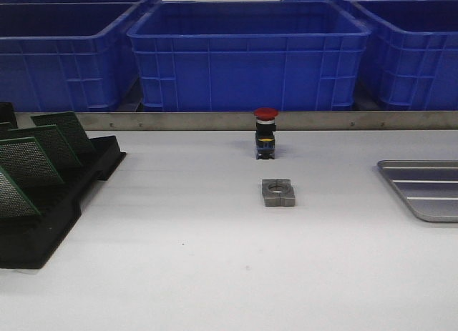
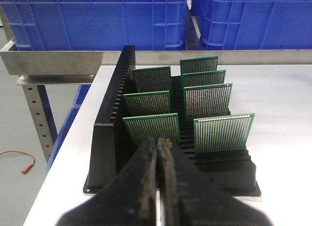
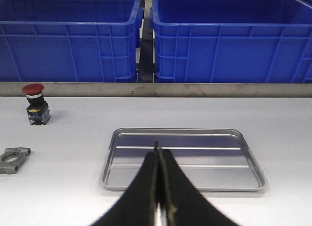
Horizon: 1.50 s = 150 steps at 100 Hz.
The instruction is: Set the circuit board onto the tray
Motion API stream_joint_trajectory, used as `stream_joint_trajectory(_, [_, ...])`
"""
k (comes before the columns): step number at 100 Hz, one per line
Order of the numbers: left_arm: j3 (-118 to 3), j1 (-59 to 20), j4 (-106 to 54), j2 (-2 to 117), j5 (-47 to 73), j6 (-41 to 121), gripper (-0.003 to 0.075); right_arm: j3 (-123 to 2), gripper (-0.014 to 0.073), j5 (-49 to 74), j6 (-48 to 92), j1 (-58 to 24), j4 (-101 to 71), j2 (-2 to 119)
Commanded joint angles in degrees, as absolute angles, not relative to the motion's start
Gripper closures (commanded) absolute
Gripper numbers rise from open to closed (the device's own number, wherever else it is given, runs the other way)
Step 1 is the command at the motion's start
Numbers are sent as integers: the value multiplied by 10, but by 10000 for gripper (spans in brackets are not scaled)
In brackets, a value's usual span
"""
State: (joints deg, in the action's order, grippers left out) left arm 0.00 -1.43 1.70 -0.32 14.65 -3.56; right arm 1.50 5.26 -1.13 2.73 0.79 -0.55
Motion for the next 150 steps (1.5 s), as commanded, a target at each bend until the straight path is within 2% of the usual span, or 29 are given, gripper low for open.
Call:
stream_joint_trajectory(1, [28,-13,13,-21,98,-40,741,8,655,12,-10,30,12,-21])
stream_joint_trajectory(55, [28,-13,42,-21,92,-40,741,8,655,12,-10,30,12,-21])
stream_joint_trajectory(95, [15,-13,24,-20,-78,-40,741,8,655,12,-10,30,12,-21])
stream_joint_trajectory(121, [-105,-13,6,16,60,-42,741,8,655,12,-10,30,12,-21])
stream_joint_trajectory(150, [-263,-13,6,161,259,-38,741,8,655,12,-10,30,12,-21])
